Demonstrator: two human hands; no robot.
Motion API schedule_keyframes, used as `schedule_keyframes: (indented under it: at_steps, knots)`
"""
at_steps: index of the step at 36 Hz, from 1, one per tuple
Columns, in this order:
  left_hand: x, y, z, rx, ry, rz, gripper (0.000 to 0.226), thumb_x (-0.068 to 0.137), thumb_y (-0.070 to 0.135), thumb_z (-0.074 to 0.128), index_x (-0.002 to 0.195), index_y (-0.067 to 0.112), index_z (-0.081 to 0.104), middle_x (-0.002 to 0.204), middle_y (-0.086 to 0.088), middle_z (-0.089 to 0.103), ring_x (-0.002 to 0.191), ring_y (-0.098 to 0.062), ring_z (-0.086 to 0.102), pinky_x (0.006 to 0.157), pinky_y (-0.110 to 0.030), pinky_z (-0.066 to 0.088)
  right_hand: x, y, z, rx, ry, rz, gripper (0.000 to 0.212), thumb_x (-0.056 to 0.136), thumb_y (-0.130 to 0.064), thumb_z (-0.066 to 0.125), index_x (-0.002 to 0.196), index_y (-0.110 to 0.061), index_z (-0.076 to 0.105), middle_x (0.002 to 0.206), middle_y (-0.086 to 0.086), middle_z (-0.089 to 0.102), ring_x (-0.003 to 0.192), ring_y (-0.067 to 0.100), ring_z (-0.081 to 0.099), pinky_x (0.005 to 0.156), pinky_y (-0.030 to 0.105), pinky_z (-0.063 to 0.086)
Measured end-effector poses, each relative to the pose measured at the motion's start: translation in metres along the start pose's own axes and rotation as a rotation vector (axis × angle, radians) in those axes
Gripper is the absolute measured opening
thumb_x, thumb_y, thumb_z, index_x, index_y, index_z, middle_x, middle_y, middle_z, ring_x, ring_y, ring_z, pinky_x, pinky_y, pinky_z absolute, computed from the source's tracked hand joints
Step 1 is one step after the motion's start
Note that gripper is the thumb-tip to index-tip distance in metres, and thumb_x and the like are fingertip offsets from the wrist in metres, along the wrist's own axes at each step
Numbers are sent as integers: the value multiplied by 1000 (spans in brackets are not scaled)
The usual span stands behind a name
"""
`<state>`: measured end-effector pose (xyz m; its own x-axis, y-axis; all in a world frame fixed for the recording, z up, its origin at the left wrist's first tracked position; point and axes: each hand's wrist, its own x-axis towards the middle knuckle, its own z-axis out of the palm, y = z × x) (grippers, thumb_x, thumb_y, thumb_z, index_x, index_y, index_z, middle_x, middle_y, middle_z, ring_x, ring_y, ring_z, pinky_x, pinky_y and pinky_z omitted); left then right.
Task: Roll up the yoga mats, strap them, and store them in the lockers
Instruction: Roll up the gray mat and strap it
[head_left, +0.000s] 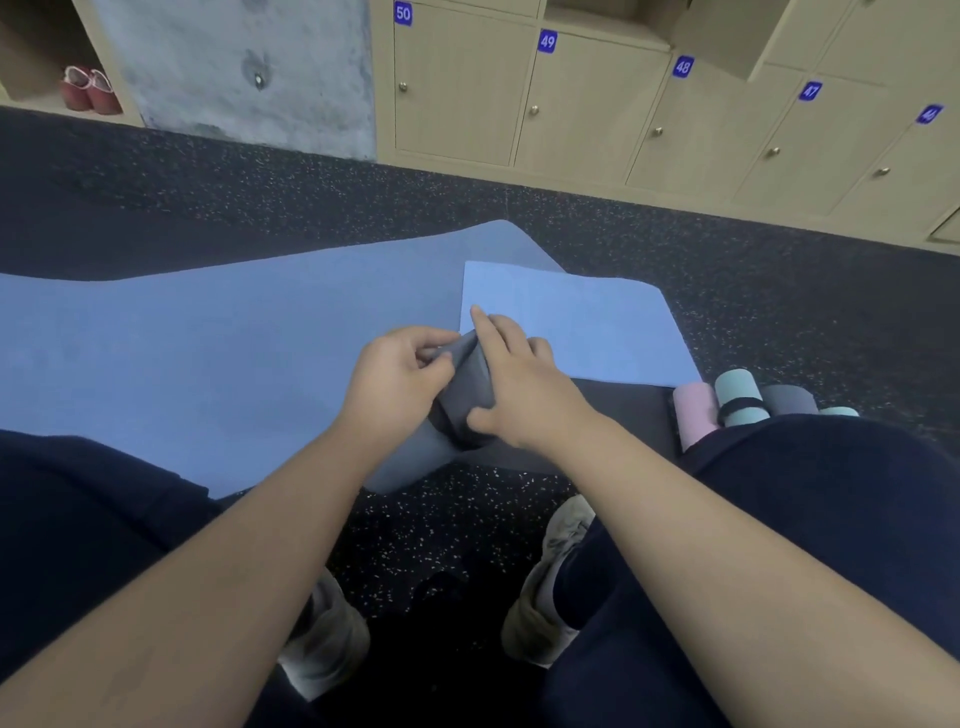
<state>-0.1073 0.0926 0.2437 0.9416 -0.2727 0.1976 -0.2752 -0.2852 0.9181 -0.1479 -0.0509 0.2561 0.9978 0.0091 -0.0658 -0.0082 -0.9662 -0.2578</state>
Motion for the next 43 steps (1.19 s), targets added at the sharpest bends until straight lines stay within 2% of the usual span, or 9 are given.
schedule_keyframes:
  at_steps: [9, 14, 19, 23, 27, 31, 36, 40, 43]
  knots:
    - [1, -8, 5, -122, 10, -52, 27, 90, 7, 62, 93, 34, 64, 78, 13, 65, 64, 3, 60, 74, -19, 51, 4, 4, -4, -2, 4, -1, 103, 81, -37, 65, 155, -29, -6, 158, -9, 10, 127, 32, 26, 98, 38, 41]
    - [7, -7, 0, -236, 19, -52, 26, 89, 10, 67, 94, 35, 60, 88, 7, 66, 79, -7, 64, 83, -28, 52, 5, 5, -20, 68, 94, -21, 82, 84, -38, 65, 152, -45, 17, 160, -10, 14, 133, 30, 27, 102, 37, 36]
    - [5, -22, 3, -361, -36, -93, 28, 88, 0, 64, 97, 25, 55, 96, 5, 63, 80, 7, 63, 86, -18, 51, 8, 9, -16, 57, 117, -28, 65, 86, -44, 65, 144, -46, 35, 155, -8, 23, 127, 32, 33, 102, 38, 37]
    - [0, -46, 9, -140, -138, -102, 28, 89, 1, 64, 99, 25, 52, 104, 16, 59, 101, 7, 56, 94, -15, 44, 16, 9, -7, 28, 107, -25, 61, 88, -46, 63, 142, -44, 37, 156, -7, 21, 128, 32, 31, 98, 41, 40]
    - [-2, -63, 4, 63, -182, -32, 30, 91, 3, 59, 99, 30, 50, 107, 22, 57, 102, 17, 51, 87, -9, 40, 23, 13, -6, 21, 99, -47, 55, 93, -45, 58, 142, -48, 35, 159, -6, 15, 132, 33, 27, 101, 46, 40]
    - [-1, -73, 2, 232, -252, 38, 34, 94, 4, 53, 110, 34, 49, 116, 20, 55, 109, 5, 53, 88, -19, 40, 26, 16, -6, 32, 80, -62, 51, 97, -40, 53, 142, -53, 33, 161, -5, 10, 136, 32, 23, 107, 46, 35]
    - [10, -81, -2, 451, -224, 261, 31, 92, 6, 57, 113, 29, 56, 114, 15, 53, 100, -10, 58, 85, -34, 47, 30, 13, -5, 21, 77, -93, 42, 98, -36, 52, 136, -50, 42, 161, -5, 11, 135, 30, 24, 106, 46, 36]
    - [16, -83, -2, 592, -170, 406, 31, 90, 12, 63, 107, 36, 52, 109, 9, 57, 85, -18, 59, 65, -30, 41, 33, 17, -6, 28, 87, -84, 36, 92, -46, 60, 126, -39, 50, 159, -5, 15, 133, 33, 26, 103, 43, 37]
    - [20, -82, 4, 696, -115, 567, 27, 86, 13, 66, 98, 27, 46, 97, -3, 59, 73, -27, 58, 55, -30, 41, 34, 20, -6, 40, 117, -78, 44, 83, -57, 64, 119, -34, 54, 154, -6, 22, 130, 32, 29, 99, 41, 39]
